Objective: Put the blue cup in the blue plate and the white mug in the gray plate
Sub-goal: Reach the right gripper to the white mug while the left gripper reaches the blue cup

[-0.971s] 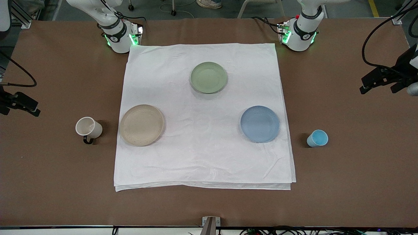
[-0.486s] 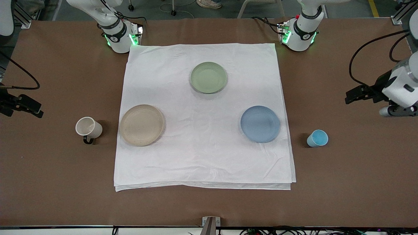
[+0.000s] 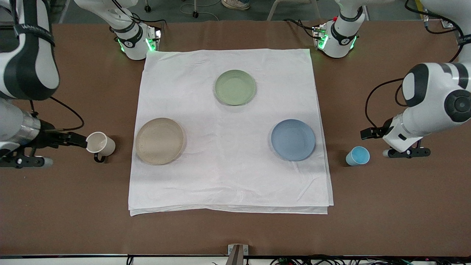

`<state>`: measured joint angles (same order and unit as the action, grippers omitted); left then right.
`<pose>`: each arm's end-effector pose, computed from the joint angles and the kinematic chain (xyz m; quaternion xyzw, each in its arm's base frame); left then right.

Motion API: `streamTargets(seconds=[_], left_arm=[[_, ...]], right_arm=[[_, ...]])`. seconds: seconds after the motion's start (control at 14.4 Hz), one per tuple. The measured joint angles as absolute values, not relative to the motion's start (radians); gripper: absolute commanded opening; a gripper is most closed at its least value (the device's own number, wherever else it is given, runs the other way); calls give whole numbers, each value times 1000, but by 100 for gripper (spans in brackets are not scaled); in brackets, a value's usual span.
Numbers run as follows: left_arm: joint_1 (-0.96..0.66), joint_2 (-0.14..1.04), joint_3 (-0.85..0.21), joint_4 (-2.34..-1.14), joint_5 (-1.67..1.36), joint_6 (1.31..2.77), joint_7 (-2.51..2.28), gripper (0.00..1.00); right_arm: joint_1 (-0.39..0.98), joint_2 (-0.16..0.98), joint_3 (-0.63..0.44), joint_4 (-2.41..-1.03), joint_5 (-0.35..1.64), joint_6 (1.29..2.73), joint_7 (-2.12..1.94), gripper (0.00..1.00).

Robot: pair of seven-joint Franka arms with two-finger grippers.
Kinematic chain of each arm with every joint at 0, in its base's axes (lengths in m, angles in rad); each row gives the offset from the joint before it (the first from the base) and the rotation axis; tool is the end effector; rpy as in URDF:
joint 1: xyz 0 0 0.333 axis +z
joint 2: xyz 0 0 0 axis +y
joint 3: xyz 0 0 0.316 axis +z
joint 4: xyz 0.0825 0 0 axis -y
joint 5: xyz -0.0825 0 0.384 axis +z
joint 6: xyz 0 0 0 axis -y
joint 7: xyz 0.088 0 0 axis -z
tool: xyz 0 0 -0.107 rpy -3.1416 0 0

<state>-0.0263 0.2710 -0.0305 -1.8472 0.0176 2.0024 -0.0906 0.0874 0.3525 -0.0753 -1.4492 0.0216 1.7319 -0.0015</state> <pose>0.6091 -0.0326 0.3696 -0.9982 -0.0131 0.0574 0.0079 0.6592 0.0168 0.4812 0.9994 0.0066 -0.0344 0.0027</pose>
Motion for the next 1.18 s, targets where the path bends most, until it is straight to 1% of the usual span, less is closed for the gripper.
streamTargets(seconds=[0.14,0.35,0.49,0.9,1.04,1.18], left_arm=[[-30,330,-33,-1848,18,2070,-122,100],[-34,398,-34,-1846,18,2142,-143,99],[-37,429,-34,-1844,18,2167,-161,93],[-52,475,-34,-1840,18,2174,-193,65],[-51,479,-34,-1839,18,2177,-193,59],[-52,480,-34,-1839,18,2191,-193,57]], right_arm=[[101,395,-76,-1449,21,1773,-1,100],[78,411,-91,-1449,20,1801,-12,100],[42,421,-94,-1450,20,1801,-25,100],[-27,514,-95,-1451,21,1828,-32,100],[-36,541,-95,-1451,21,1859,-32,100],[-35,576,-93,-1451,21,1908,-32,100]])
